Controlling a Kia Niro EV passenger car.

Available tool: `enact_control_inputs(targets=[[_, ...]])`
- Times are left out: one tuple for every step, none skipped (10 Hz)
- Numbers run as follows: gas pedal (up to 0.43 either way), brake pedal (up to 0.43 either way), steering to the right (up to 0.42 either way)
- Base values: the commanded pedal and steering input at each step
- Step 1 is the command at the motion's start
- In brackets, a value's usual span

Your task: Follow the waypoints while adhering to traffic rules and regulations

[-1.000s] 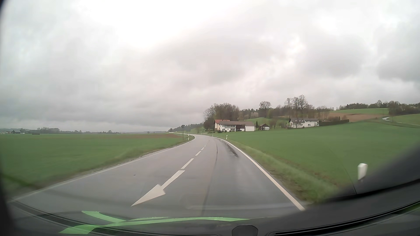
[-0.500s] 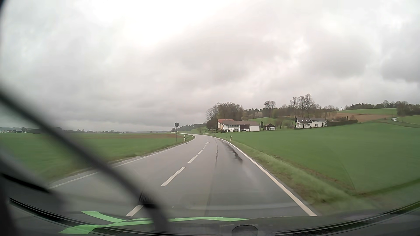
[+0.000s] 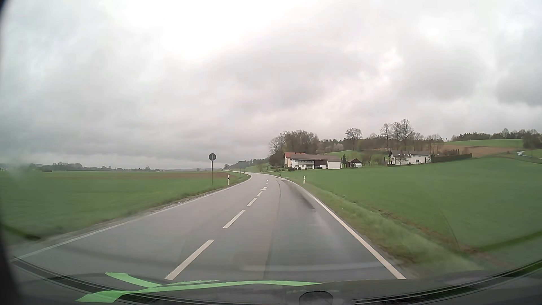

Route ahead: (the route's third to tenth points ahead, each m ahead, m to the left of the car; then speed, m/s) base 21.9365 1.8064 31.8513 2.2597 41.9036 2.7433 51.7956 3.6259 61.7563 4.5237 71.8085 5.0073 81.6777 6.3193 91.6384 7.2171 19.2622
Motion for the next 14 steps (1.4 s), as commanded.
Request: enact_control_inputs(targets=[[0.098,0.000,-0.006],[0.087,0.000,-0.006],[0.087,0.000,-0.006],[0.087,0.000,-0.006],[0.087,0.000,-0.006],[0.087,0.000,-0.006],[0.087,0.000,-0.006],[0.087,0.000,-0.006],[0.087,0.000,-0.006],[0.087,0.000,-0.006],[0.087,0.000,-0.006],[0.087,0.000,-0.008],[0.087,0.000,-0.011],[0.087,0.000,-0.013]])
